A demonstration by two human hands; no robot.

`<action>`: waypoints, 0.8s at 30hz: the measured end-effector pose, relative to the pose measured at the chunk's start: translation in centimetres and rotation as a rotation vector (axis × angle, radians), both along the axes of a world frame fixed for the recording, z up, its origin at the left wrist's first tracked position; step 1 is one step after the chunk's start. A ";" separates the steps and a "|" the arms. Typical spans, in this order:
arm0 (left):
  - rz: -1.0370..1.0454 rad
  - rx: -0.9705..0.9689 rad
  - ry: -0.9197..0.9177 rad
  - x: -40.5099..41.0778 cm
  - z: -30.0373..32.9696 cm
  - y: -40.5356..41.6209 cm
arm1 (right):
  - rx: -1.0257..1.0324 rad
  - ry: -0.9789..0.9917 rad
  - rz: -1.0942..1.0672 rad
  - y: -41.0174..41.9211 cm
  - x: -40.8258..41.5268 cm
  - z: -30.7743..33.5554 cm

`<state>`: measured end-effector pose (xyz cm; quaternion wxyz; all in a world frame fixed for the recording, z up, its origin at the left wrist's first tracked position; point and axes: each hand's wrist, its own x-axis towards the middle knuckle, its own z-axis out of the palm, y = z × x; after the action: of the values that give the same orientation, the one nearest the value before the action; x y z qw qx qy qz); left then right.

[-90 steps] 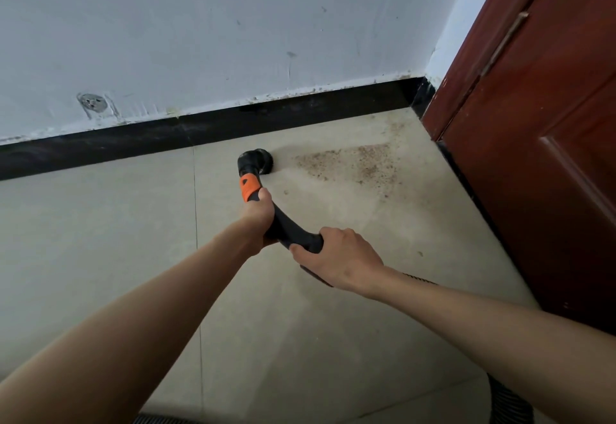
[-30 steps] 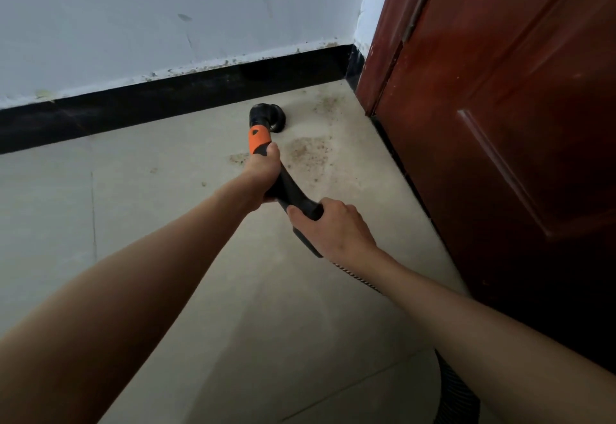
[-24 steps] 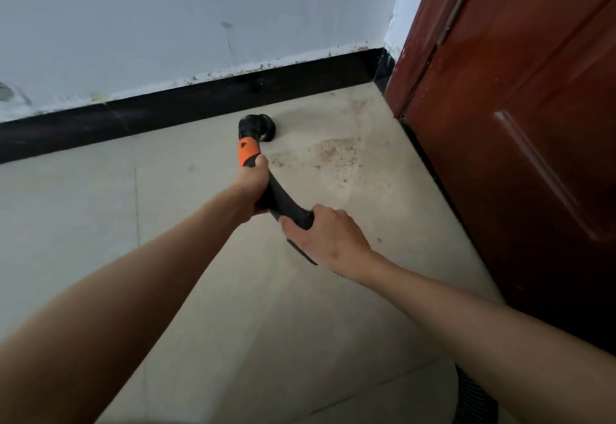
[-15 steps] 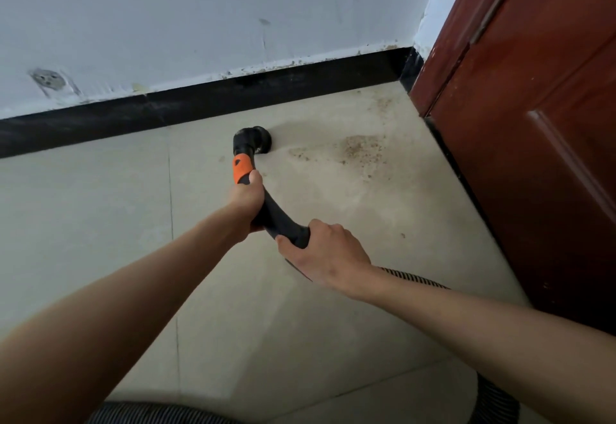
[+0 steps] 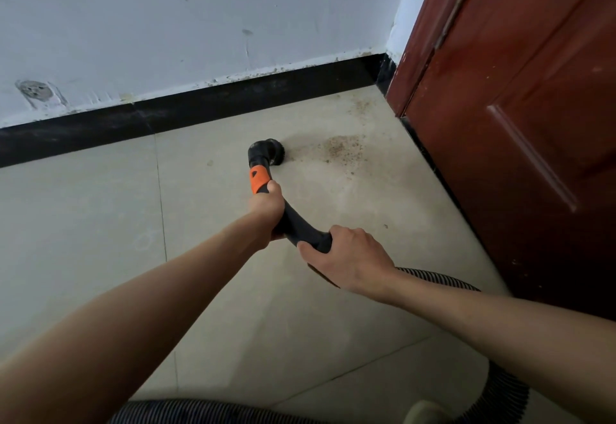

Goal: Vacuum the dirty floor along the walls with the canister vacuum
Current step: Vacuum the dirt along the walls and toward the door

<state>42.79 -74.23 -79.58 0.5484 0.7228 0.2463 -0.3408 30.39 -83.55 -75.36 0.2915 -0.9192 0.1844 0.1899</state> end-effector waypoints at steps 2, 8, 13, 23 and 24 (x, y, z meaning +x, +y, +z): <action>-0.015 -0.030 0.005 -0.2 0.3 -0.9 | -0.014 -0.001 -0.017 -0.6 -0.3 0.2; -0.057 -0.054 0.022 -0.5 0.8 -4.3 | -0.082 0.004 -0.083 -3.1 -0.7 0.4; -0.138 -0.021 -0.008 -0.6 1.4 -8.0 | -0.019 -0.019 -0.196 -6.2 -1.1 -0.1; -0.239 -0.014 -0.067 -0.5 1.1 -13.8 | 0.015 -0.077 -0.317 -11.0 -1.6 -1.2; -0.244 -0.014 -0.072 -0.4 1.0 -14.2 | 0.013 -0.076 -0.328 -11.3 -1.6 -1.4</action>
<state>42.37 -88.48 -78.55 0.5164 0.7554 0.1341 -0.3805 28.76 -94.82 -76.72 0.3313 -0.8814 0.3195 0.1059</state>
